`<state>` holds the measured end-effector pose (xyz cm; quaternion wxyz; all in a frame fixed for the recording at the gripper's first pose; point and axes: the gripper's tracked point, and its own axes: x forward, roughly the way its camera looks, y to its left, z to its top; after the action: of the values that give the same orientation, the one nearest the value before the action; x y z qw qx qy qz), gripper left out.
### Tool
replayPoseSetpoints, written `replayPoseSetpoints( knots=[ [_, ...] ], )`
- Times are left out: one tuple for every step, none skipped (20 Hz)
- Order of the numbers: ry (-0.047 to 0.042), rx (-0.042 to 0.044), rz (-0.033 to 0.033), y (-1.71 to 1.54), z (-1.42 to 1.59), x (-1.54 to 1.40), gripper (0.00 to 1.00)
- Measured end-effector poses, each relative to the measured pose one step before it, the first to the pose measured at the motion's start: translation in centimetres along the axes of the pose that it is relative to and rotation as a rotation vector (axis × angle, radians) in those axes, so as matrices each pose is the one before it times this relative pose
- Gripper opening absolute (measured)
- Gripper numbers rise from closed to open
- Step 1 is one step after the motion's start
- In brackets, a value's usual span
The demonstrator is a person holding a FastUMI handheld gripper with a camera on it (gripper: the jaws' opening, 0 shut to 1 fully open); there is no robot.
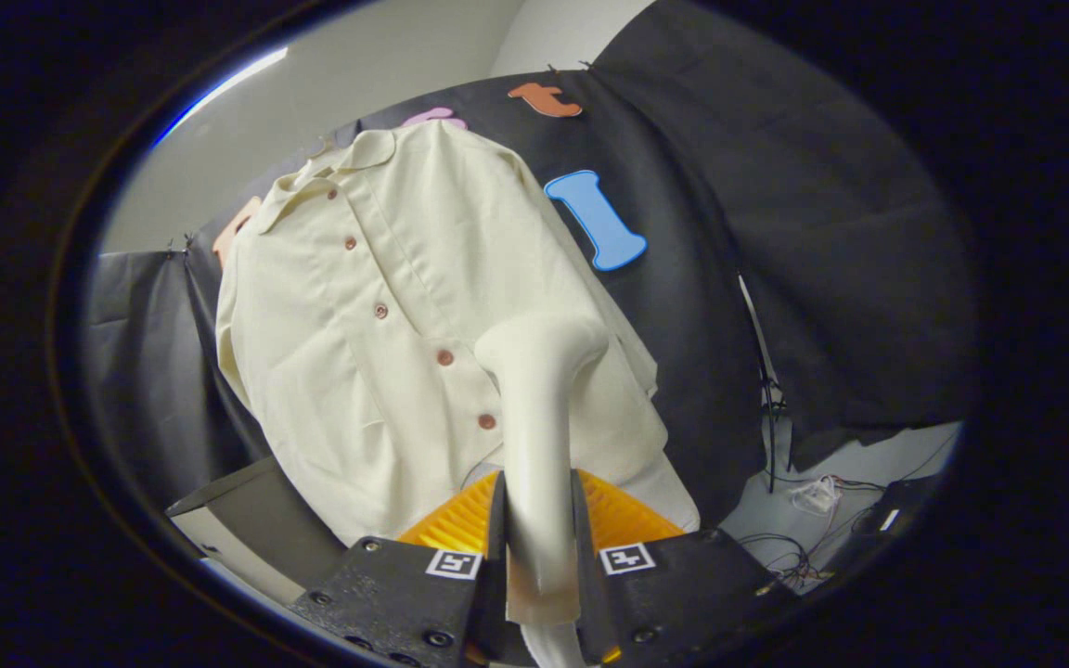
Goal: Iron the clothes twice with a garment steamer, once on the left side and once on the right side.
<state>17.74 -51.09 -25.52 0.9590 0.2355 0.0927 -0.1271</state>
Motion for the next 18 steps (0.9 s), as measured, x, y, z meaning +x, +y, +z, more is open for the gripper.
replayPoseSetpoints(
  knots=[
    [0.00436,0.00953,-0.00616,-0.225,-0.448,-0.128,0.32],
    [0.00014,0.00763,-0.00515,-0.594,-0.374,-0.464,0.32],
    [0.00345,0.00580,-0.00732,-0.266,-0.434,-0.194,0.32],
    [0.00482,0.00565,-0.01138,-0.296,-0.426,-0.166,0.32],
    [0.00229,0.00463,-0.00825,-0.164,-0.413,-0.204,0.32],
    [0.00523,0.00504,-0.00381,-0.026,-0.366,-0.285,0.32],
    [0.00601,0.00503,-0.00449,0.117,-0.353,-0.256,0.32],
    [-0.00070,0.00060,-0.00147,0.117,-0.201,-0.375,0.32],
    [0.00229,-0.00176,0.00171,0.260,-0.281,-0.415,0.32],
    [0.00332,0.00110,-0.00087,0.312,-0.212,-0.405,0.32],
    [0.00395,0.00236,0.00204,0.356,-0.170,-0.509,0.32],
    [-0.00313,0.00106,0.00686,0.595,-0.053,-0.553,0.32],
    [-0.00317,0.00267,0.00792,0.707,-0.104,-0.619,0.32],
    [0.00154,-0.00055,0.00796,0.797,-0.085,-0.598,0.32],
    [-0.00188,-0.00537,0.00873,0.829,-0.046,-0.555,0.32],
    [-0.00263,-0.00562,0.00933,0.890,-0.059,-0.579,0.32],
    [0.00043,-0.00267,0.00786,0.936,-0.015,-0.579,0.32],
    [0.00419,-0.00676,0.00758,0.933,-0.128,-0.552,0.32]
  ],
)
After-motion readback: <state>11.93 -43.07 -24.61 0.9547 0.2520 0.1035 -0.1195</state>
